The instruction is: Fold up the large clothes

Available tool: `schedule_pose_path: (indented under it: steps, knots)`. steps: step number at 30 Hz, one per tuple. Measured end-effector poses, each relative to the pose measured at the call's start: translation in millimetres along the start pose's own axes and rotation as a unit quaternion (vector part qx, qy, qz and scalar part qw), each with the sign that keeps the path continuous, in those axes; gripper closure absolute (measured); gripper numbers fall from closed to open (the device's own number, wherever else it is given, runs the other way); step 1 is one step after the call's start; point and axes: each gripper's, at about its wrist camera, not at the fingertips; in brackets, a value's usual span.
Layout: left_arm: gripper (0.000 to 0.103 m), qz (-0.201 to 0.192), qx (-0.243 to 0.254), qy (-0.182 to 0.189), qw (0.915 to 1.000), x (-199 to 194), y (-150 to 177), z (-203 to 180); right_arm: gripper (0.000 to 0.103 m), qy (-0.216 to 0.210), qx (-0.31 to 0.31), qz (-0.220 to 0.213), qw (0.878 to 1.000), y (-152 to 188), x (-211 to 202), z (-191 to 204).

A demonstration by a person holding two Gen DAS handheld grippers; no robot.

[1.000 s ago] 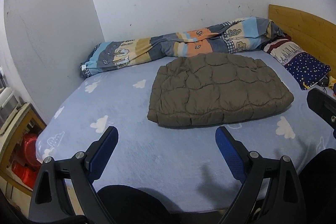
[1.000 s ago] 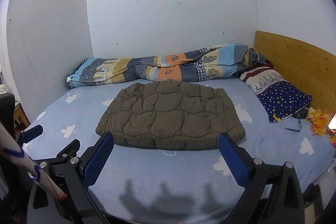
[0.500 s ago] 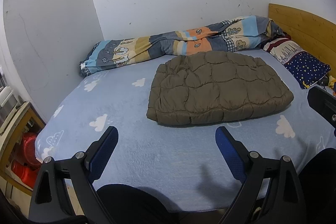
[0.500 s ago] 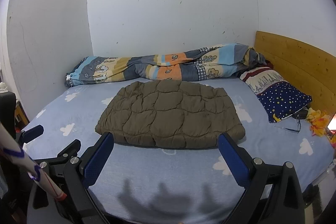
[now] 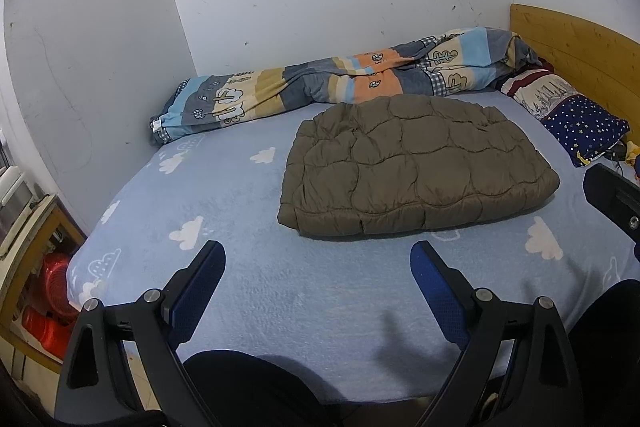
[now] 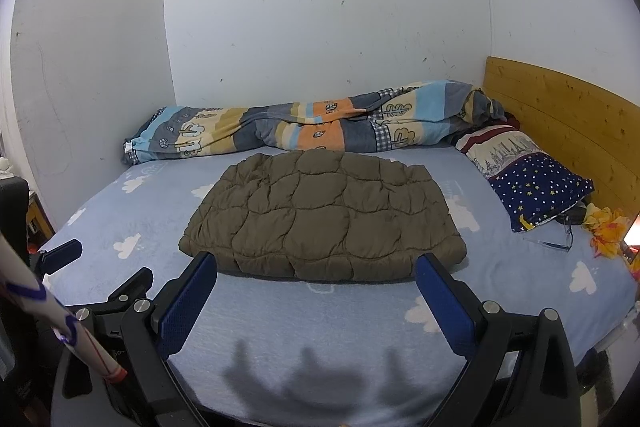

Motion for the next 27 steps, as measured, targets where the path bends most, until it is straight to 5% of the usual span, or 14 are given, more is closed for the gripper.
schedule_pose_path:
  steps: [27]
  knots:
    - [0.01, 0.002, -0.001, -0.001, 1.0, 1.9, 3.9, 0.9, 0.002, 0.002, 0.0, 0.005, 1.0, 4.6, 2.6, -3.7]
Point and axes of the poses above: each gripper's, at about its wrist camera, not at the fingertips, and x roughly the way its jaws point, z to its left, y to its underside, and after that the axes turned 15 degrees about -y, right-handed
